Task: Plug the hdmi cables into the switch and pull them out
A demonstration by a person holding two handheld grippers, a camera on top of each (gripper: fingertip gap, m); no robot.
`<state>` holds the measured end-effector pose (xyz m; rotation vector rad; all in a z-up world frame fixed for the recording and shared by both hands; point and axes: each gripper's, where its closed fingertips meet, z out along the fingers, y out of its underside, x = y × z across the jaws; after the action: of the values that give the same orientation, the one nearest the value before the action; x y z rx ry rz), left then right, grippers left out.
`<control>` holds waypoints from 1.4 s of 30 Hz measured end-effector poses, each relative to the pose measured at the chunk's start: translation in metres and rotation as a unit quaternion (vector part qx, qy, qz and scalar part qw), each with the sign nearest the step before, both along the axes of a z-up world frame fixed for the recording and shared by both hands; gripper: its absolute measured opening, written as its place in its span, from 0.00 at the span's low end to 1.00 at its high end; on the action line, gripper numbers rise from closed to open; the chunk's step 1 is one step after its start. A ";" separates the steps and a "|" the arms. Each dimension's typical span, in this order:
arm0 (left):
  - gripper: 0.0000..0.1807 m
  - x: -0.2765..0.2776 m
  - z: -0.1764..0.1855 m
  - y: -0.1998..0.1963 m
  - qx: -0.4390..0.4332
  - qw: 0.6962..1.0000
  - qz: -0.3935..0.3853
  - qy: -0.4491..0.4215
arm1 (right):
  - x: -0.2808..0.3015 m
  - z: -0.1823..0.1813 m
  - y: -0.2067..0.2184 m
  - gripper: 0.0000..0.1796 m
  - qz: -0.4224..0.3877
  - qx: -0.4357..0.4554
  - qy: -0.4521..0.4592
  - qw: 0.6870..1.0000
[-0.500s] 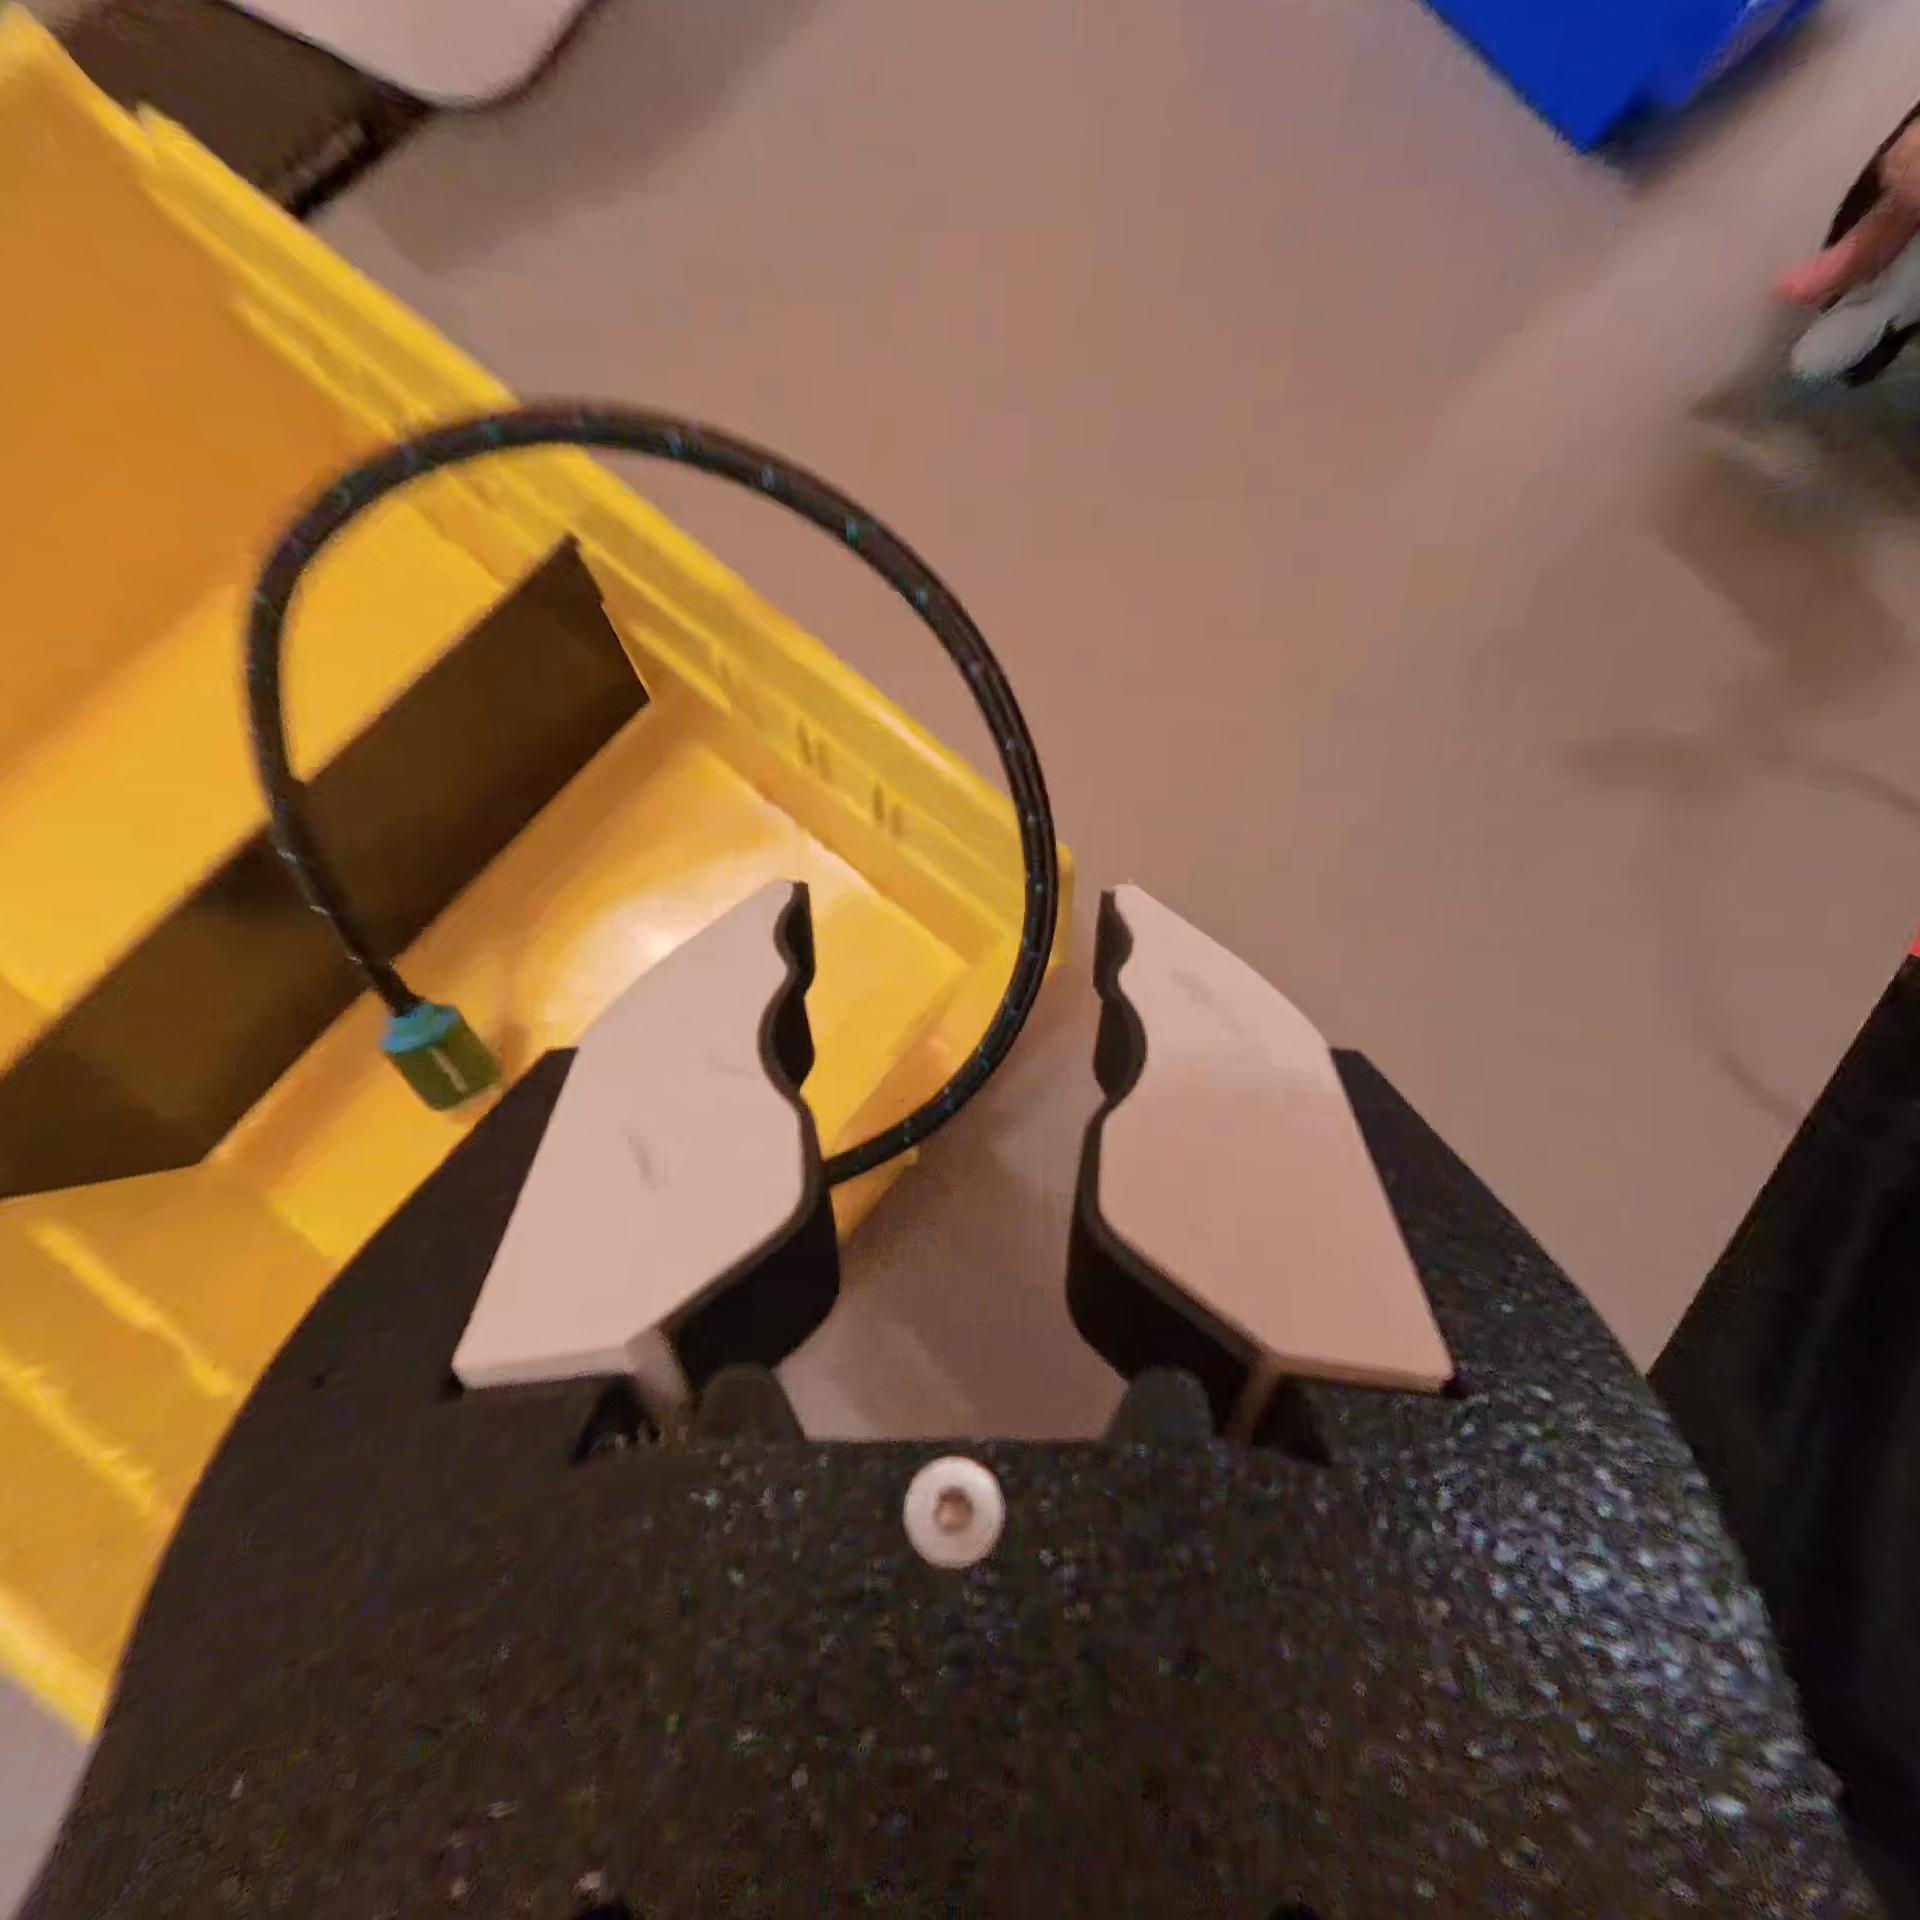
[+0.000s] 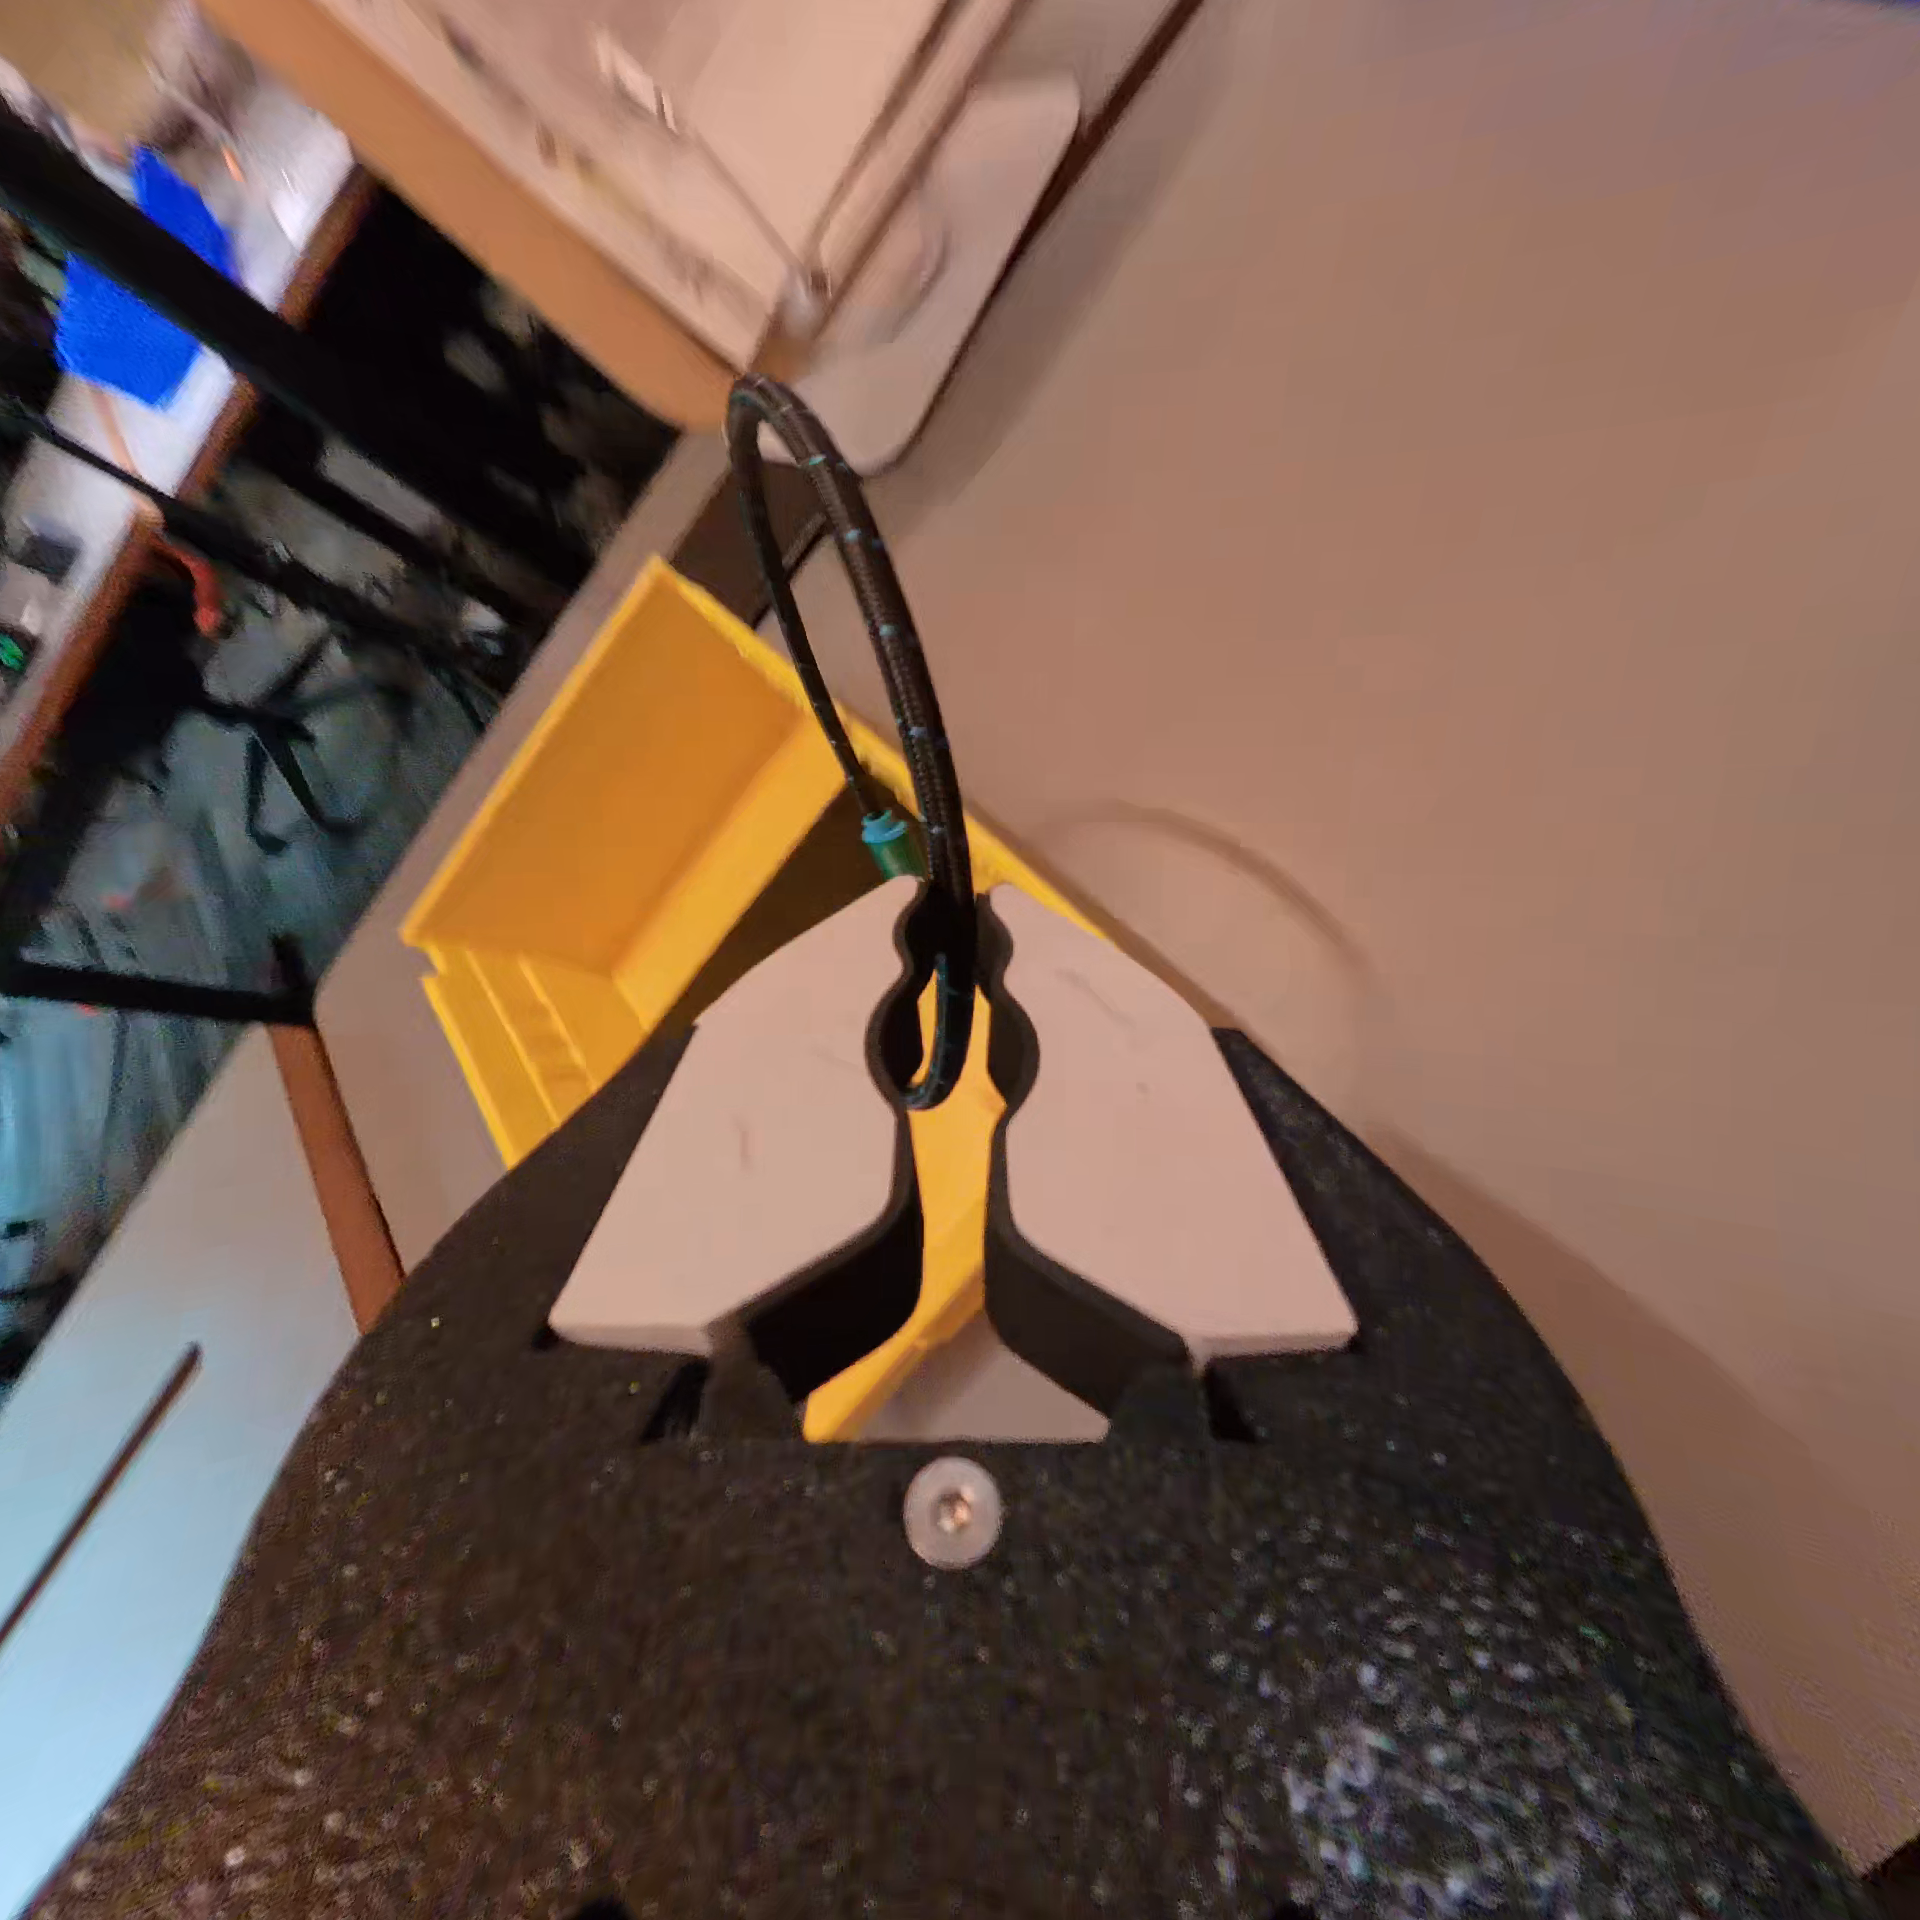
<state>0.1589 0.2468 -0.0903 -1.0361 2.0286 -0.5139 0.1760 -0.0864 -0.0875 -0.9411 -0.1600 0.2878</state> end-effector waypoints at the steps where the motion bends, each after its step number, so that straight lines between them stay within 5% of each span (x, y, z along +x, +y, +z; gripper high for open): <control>1: 0.03 0.000 0.013 -0.008 0.005 1.000 -0.011 -0.026 | -0.001 0.001 -0.002 0.12 0.006 0.005 0.000 1.000; 5: 0.04 -0.003 0.054 -0.064 0.000 0.985 -0.102 -0.138 | -0.002 0.005 -0.008 0.13 0.007 0.021 -0.004 1.000; 8: 0.03 -0.013 0.077 -0.118 -0.201 0.949 -0.159 -0.184 | 0.001 0.008 -0.017 0.13 0.002 0.037 -0.005 0.999; 11: 0.04 -0.017 0.082 -0.144 -0.420 0.875 -0.163 -0.178 | 0.003 0.012 -0.032 0.12 -0.004 0.056 -0.008 0.998; 16: 0.03 -0.002 0.014 -0.152 -0.650 0.747 -0.072 -0.118 | 0.014 0.016 -0.055 0.12 -0.034 0.079 0.003 0.996; 21: 0.04 -0.005 -0.043 -0.126 -0.687 0.713 0.012 -0.135 | 0.018 0.016 -0.060 0.12 -0.050 0.076 0.004 0.996; 30: 0.04 -0.037 -0.094 -0.108 -0.520 0.850 0.047 -0.077 | 0.018 0.014 -0.055 0.13 -0.050 0.063 -0.002 0.997; 42: 0.04 -0.048 -0.135 -0.100 -0.351 0.934 0.071 -0.011 | 0.017 0.012 -0.050 0.13 -0.049 0.050 -0.003 0.998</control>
<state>0.1111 0.1472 -0.2252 -1.5643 1.7502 -1.2170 0.1930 -0.1368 -0.0759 -0.8484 -0.1313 0.1844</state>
